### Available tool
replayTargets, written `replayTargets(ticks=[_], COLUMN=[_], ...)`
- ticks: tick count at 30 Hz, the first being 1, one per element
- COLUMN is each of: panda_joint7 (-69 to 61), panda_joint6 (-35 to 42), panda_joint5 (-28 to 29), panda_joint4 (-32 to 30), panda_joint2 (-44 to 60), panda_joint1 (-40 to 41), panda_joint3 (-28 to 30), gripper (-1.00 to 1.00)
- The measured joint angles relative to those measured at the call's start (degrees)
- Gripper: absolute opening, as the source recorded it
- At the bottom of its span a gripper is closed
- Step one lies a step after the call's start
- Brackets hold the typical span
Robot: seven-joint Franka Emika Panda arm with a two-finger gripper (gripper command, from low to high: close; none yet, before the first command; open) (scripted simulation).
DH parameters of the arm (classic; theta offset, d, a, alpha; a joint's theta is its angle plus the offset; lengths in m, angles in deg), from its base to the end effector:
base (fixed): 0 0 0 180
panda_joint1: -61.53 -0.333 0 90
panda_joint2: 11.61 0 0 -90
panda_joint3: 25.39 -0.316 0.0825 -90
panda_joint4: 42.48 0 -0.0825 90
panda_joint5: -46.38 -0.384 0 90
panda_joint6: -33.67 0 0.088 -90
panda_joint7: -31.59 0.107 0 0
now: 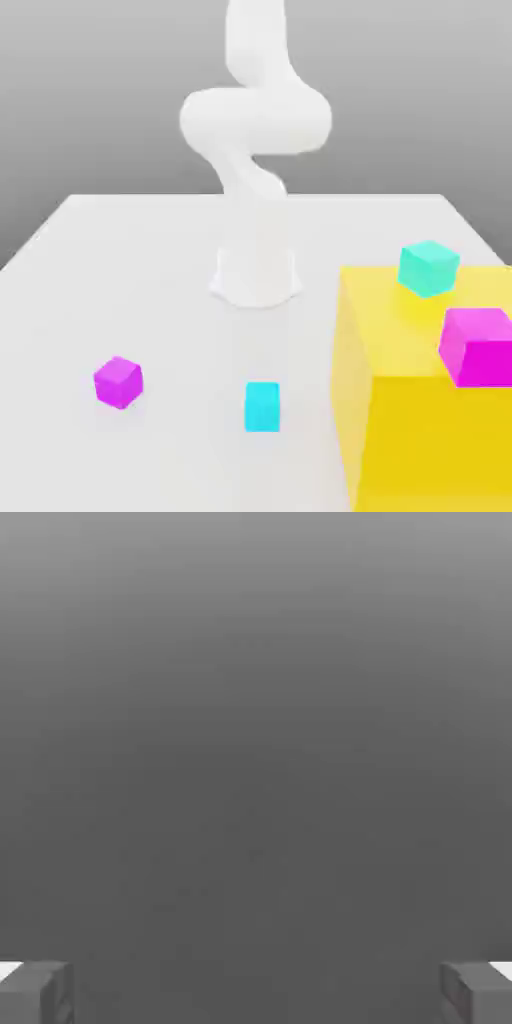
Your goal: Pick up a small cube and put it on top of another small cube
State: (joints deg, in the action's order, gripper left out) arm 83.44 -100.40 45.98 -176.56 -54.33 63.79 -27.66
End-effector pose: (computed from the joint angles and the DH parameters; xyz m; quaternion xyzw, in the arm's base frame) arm 0.3695 0.0055 0.6753 -0.8371 0.4083 -0.3322 0.1490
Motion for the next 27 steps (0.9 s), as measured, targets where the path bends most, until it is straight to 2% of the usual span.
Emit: replayTargets(ticks=[16,27], panda_joint7=[39.6,67.9], panda_joint6=[-14.7,-24.7], panda_joint5=[-1.2,-0.1], panda_joint4=[-14.8,-24.8], panda_joint2=[19.9,33.6], panda_joint1=[13.4,20.1], panda_joint3=[-14.2,-21.4], gripper=[0.00,0.00])
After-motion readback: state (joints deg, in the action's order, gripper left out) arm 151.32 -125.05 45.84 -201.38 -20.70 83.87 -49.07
